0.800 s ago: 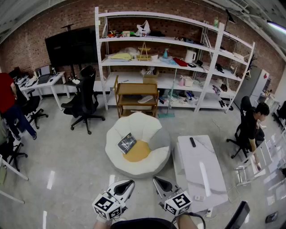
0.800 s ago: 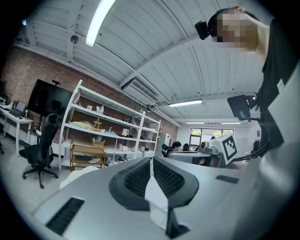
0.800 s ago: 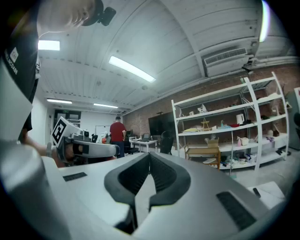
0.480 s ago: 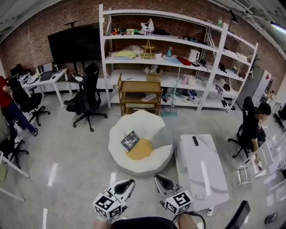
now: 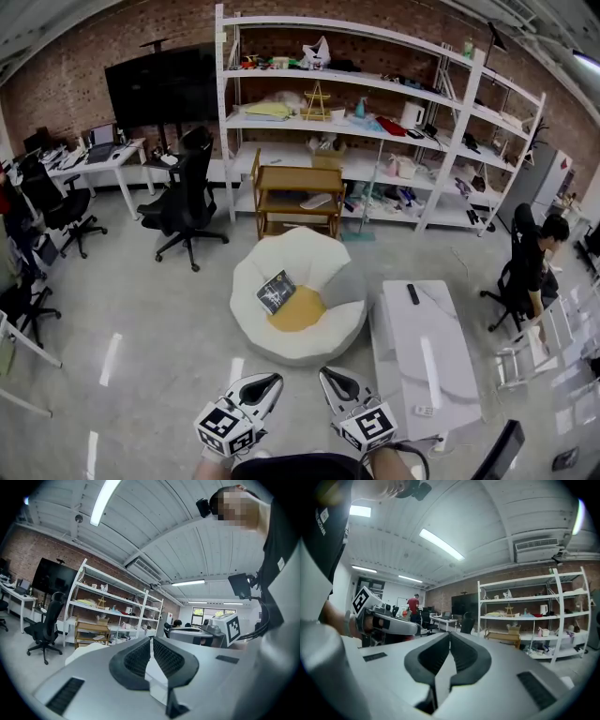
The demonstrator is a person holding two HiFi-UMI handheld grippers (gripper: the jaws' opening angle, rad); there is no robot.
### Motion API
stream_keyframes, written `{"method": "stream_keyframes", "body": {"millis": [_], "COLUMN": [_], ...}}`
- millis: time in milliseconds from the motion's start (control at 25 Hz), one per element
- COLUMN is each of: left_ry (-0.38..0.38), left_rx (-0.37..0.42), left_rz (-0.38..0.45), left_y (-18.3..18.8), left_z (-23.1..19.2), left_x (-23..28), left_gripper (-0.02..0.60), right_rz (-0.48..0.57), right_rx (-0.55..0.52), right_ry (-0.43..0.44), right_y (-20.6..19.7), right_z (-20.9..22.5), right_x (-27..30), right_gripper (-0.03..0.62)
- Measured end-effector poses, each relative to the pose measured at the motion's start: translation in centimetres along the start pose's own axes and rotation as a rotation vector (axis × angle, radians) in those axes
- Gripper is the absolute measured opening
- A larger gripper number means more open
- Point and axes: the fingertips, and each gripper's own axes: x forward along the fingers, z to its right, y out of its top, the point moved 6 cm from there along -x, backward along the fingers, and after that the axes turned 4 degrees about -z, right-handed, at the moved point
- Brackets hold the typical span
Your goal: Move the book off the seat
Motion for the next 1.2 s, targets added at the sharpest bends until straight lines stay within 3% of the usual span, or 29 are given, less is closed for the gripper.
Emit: {"method": "stream_keyframes", "body": {"millis": [200,400,560,800,1200], "left_ry": [0.001,-0.002,-0.004,0.004,0.002], "left_rx": [-0.006,-0.013,-0.015,-0.022,-0.005], "left_rz": [-0.007,-0.011,-0.018,-0.061,-0.088], "left_y": [-0.5,-1.1,-1.5,-2.9,-3.1], "left_z": [0.1,1.2,3.0,5.6,0.8], "left_x": [0.5,2.8,5.5,8.5,11.3], "left_gripper": [0.006,0.006,0.006,0.006,0.006], "right_rz": [0.050,0.029,0.019,-0.009,-0.032], "right_rx": [0.033,0.046,0.079,0.045,0.115], "right_ry": [-0.007,-0.013,0.014,0.065,0.060], "right_y": [-0.2,-1.4,-2.3,-4.1,-6.1], "right_z": [0.2,2.5,5.2,7.8,11.5], "right_x": [-0.5,-1.8,-3.5,-5.2,-0.5], "right_gripper": [0.012,0.012,0.014,0.014,0.012]}}
